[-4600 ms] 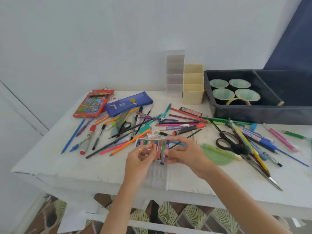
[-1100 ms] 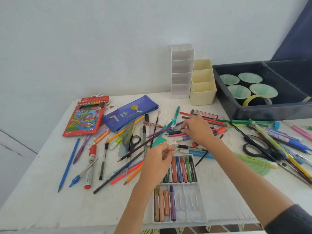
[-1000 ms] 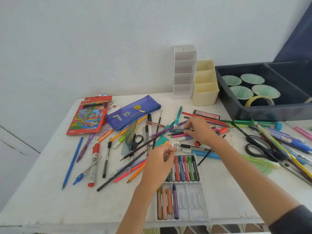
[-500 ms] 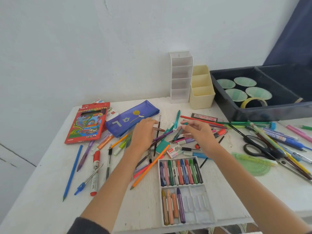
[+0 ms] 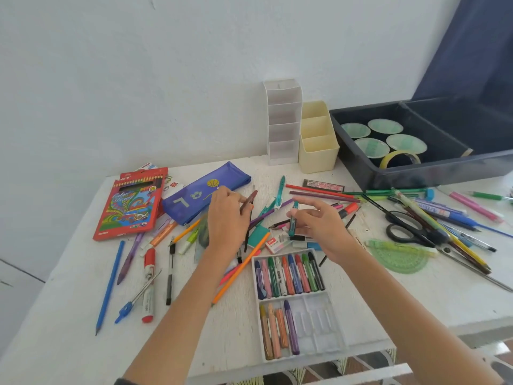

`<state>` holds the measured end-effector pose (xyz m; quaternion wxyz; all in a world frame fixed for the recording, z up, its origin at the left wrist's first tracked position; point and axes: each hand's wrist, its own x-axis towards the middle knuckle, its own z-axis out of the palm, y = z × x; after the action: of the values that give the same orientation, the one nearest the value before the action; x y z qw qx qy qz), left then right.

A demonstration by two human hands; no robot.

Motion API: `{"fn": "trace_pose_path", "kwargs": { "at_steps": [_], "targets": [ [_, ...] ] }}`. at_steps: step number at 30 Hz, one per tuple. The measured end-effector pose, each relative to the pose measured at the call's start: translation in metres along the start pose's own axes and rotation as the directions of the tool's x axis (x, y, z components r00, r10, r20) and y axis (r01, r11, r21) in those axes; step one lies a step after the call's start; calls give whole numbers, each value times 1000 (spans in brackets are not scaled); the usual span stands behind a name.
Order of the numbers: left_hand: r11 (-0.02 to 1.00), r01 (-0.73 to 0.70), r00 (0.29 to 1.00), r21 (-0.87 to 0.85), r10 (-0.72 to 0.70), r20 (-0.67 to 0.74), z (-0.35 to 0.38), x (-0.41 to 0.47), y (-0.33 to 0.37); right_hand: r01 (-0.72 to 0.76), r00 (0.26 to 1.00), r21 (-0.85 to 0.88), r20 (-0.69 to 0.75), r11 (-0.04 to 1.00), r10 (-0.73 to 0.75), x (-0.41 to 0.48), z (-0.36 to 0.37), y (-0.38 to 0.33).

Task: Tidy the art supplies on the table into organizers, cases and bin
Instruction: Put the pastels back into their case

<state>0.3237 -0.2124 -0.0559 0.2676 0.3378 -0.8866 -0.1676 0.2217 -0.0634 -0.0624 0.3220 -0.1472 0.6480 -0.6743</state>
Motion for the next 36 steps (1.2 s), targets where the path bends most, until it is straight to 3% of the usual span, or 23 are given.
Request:
{"fn": "trace_pose_path", "kwargs": {
  "at_steps": [4, 8, 14, 22, 29, 36],
  "targets": [
    [945, 192, 979, -266, -163, 125, -11, -44, 21, 12, 997, -25, 76, 1000, -10, -15, -2, 1],
    [868, 335, 937, -367, -267, 224, -10, -84, 33, 37, 991, -57, 132, 998, -29, -38, -4, 6],
    [769, 337, 941, -544, -284, 182, -22, -130, 55, 89, 987, -186, 147, 979, -62, -76, -17, 15],
    [792, 364, 925, -490, -248, 287, -20, -178, 59, 152, 985, -301, 128, 942, -118, -114, -29, 30],
    [847, 306, 940, -435, -196, 281, -21, -190, 55, 186, 981, -433, 124, 882, -146, -130, -35, 49],
    [911, 218, 946, -351, -110, 304, -20, -190, 57, 244, 968, -458, 163, 855, -189, -137, -32, 59]
  ]
}}
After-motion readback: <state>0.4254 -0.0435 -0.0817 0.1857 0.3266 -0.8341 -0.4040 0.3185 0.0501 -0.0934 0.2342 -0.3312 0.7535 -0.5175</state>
